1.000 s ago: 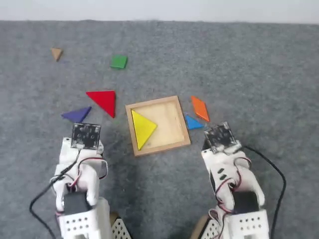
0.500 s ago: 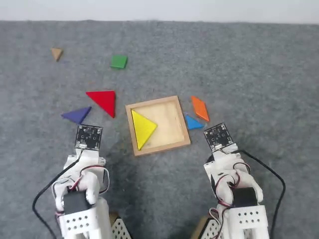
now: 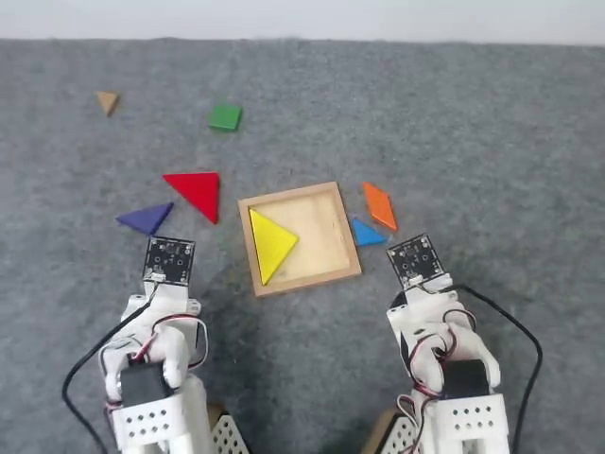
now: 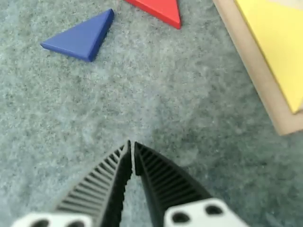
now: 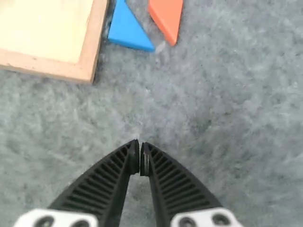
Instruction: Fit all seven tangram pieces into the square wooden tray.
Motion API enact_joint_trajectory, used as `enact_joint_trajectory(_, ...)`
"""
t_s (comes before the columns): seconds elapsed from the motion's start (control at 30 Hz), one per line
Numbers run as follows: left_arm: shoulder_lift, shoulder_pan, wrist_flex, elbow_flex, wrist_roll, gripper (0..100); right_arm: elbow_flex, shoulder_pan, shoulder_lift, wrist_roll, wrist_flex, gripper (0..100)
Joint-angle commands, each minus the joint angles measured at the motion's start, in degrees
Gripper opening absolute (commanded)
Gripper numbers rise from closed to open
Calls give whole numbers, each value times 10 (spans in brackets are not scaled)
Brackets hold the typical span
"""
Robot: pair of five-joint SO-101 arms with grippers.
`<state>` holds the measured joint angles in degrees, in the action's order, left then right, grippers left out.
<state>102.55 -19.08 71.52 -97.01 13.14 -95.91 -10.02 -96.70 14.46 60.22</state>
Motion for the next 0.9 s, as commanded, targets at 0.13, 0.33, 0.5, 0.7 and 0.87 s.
enact_joint_trajectory(0.13, 5, -3, 4, 5, -5, 14, -9, -26, -11, -101, 7, 19)
enact_joint_trajectory(0.33, 5, -3, 4, 5, -5, 14, -9, -28, -11, -100, 7, 19)
enact_joint_trajectory(0.5, 5, -3, 4, 5, -5, 14, -9, -28, -11, -100, 7, 19)
enact_joint_trajectory(0.7, 6, -4, 4, 5, -5, 14, -9, -27, -11, -100, 7, 18)
enact_joint_trajectory(0.87, 8, -1, 6, 5, -5, 14, -9, -28, -11, -100, 7, 18)
